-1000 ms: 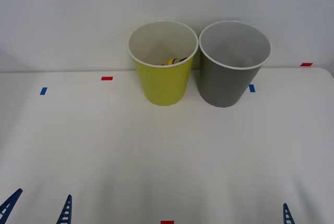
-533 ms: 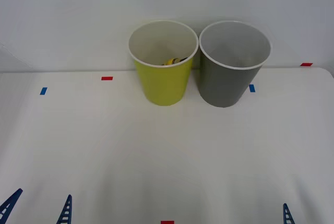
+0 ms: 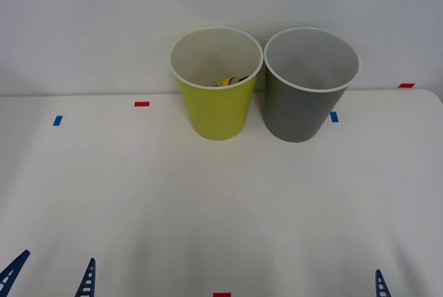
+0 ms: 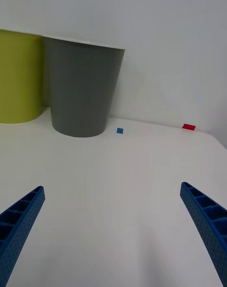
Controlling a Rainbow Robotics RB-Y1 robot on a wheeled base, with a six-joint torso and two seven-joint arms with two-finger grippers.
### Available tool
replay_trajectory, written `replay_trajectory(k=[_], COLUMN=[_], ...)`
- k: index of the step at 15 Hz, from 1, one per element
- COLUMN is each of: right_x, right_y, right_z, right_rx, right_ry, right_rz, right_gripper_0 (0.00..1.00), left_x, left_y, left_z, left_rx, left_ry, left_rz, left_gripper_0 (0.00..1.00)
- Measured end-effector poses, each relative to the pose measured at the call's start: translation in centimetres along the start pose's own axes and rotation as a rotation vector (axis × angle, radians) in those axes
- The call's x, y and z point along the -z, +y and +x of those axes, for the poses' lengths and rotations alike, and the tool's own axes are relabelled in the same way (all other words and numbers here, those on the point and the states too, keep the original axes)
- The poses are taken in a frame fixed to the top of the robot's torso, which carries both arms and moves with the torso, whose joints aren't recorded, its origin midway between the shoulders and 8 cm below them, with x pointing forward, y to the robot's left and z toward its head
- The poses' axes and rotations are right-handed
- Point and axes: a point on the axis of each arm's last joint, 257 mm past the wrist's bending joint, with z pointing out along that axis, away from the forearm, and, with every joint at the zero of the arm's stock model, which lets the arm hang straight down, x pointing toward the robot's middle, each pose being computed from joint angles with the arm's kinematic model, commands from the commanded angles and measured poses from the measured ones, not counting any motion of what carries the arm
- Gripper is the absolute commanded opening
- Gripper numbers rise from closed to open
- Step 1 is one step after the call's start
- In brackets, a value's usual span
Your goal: Put cans in the gray bin and PET bottles in the light green bin.
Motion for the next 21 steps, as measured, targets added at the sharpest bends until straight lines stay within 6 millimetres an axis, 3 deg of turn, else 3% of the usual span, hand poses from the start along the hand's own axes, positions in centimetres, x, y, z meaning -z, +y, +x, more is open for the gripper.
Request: replay_trajectory(k=[21], right_x=[0.00], right_y=[0.00], right_z=[0.00], right_rx=[0.000], right_ry=[0.000], right_rz=[0.000], right_gripper_0=[1.00], left_x=[0.00], left_y=[0.00], left_z=[0.01], left_rx=[0.000], left_ry=[0.000], left_rz=[0.000], left_gripper_0=[1.00])
